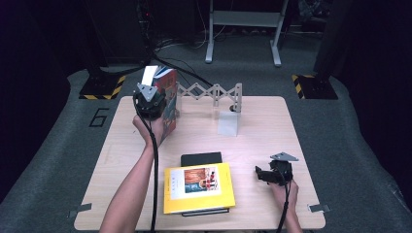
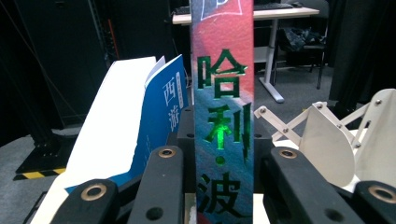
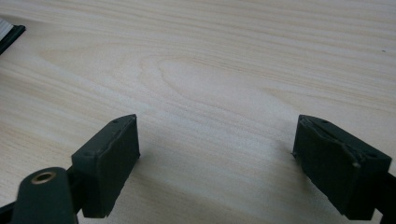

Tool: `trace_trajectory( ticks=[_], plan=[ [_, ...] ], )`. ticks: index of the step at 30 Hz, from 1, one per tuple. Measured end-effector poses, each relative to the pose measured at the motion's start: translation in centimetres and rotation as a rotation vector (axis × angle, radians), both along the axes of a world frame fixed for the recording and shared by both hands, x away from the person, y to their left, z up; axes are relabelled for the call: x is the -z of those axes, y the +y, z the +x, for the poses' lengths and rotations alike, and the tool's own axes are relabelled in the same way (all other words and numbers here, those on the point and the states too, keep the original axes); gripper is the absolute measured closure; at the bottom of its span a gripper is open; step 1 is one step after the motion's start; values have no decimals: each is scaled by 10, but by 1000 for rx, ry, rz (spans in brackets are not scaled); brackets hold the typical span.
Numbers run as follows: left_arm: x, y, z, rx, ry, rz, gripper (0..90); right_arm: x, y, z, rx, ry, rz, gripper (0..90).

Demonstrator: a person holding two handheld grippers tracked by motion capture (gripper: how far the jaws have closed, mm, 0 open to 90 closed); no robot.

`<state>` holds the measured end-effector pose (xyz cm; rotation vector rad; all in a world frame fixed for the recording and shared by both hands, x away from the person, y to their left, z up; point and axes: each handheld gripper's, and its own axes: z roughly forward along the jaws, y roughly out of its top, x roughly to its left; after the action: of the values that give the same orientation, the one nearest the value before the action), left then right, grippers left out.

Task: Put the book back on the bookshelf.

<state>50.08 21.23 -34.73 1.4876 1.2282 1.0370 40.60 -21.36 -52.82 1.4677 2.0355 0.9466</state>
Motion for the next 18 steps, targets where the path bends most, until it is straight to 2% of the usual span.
trace_trajectory(
  ticks=[12, 18],
  plan=[
    [13, -9, 14, -52, -38, -3, 745, 0, 0, 0, 0, 2, 6, 137],
    [22, -14, 18, -66, -62, 23, 745, 0, 0, 0, -3, 2, 6, 138]
  ],
)
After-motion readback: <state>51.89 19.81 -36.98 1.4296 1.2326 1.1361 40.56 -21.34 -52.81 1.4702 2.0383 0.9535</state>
